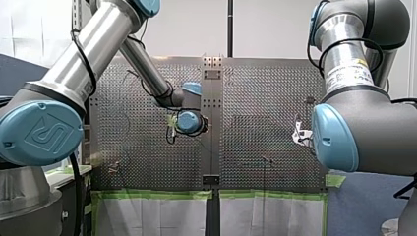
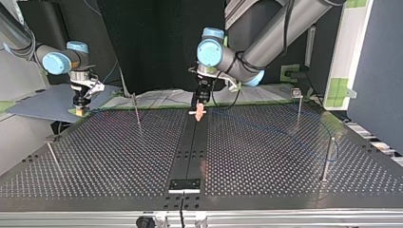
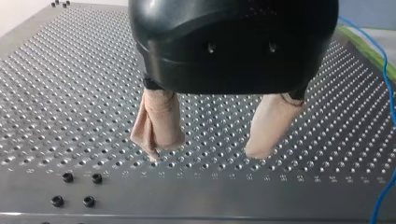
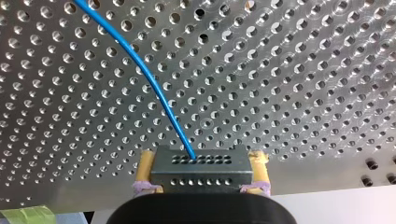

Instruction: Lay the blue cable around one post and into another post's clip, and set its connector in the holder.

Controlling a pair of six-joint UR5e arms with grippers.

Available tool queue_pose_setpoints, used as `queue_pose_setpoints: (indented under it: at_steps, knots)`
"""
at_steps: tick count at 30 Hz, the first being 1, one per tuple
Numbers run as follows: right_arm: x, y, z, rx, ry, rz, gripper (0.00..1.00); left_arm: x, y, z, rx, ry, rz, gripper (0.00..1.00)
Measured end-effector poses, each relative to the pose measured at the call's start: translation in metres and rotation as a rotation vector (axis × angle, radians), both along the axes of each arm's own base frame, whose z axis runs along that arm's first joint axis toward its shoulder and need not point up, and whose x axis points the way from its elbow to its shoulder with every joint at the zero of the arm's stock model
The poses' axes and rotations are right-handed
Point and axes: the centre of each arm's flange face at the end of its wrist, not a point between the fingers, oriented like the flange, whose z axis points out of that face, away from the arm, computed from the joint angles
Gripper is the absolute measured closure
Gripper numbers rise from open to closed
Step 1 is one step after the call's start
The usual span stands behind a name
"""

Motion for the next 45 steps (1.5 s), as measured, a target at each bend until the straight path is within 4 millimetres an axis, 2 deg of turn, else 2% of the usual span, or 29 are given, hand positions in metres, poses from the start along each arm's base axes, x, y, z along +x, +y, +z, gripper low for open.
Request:
queue_pose_setpoints:
  at_steps: [7, 20, 29, 45]
  knots:
    - [0.0, 0.0, -0.001, 0.002, 0.001, 0.0, 1.0, -0.024, 0.016, 0.011, -0.027, 0.029, 0.037, 0.03]
    - [0.0, 0.001, -0.004, 0.005, 0.003, 0.001, 1.0, -0.053, 0.074, 0.034, -0.144, 0.042, 0.22, 0.03]
    - [0.0, 0.001, -0.005, 0.007, 0.01, 0.001, 1.0, -0.065, 0.124, 0.042, -0.216, 0.08, 0.299, 0.03]
    - [-0.002, 0.001, -0.006, 0.013, 0.009, -0.005, 1.0, -0.08, 0.193, 0.059, -0.434, 0.036, 0.302, 0.03]
